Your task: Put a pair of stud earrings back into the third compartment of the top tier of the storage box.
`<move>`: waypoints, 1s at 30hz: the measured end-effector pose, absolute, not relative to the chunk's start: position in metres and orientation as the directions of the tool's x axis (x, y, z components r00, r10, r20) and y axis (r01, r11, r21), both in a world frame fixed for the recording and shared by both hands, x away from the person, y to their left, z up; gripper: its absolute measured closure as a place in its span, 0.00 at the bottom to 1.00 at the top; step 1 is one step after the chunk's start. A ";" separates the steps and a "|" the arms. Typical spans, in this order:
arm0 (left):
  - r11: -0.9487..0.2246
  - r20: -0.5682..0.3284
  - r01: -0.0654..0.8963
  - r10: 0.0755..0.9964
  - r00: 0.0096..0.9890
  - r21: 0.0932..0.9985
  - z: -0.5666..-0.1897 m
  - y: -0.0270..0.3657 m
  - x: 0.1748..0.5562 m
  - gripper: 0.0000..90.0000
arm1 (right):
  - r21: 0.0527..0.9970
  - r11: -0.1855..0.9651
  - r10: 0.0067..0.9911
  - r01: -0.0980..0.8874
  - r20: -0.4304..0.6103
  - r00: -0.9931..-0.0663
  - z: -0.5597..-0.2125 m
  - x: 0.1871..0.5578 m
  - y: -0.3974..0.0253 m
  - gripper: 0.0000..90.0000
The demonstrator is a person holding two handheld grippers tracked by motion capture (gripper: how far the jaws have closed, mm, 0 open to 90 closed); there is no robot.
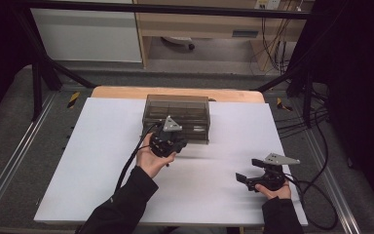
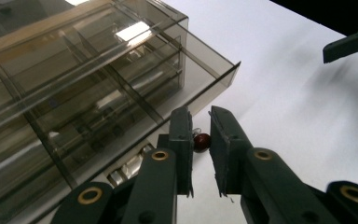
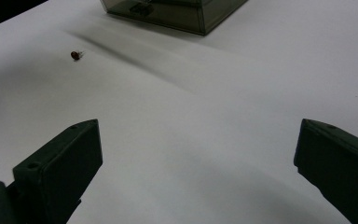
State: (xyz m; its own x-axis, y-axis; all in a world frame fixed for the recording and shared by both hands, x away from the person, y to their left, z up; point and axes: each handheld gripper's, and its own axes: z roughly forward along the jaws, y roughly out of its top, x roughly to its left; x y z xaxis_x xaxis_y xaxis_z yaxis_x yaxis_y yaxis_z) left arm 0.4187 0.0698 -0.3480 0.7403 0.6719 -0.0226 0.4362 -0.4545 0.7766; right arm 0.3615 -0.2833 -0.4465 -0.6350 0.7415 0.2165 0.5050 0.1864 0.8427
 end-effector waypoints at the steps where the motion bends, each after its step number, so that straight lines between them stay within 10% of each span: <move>1: -0.453 -0.023 0.437 0.673 0.739 0.777 -0.347 0.069 0.420 0.88 | 0.843 0.188 0.742 0.504 0.214 -0.636 -0.447 0.362 -0.283 0.02; 30: -0.456 -0.010 0.452 0.696 0.718 0.767 -0.354 0.044 0.466 0.88 | 0.843 0.189 0.741 0.504 0.214 -0.636 -0.447 0.361 -0.283 0.02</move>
State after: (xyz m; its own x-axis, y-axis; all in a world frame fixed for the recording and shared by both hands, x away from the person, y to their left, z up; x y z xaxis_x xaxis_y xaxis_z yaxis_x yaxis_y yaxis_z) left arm 0.4660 0.0437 -0.3542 0.7178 0.6962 -0.0096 0.4521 -0.4556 0.7668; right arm 0.3614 -0.2834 -0.4466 -0.6365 0.7409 0.2142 0.5041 0.1895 0.8426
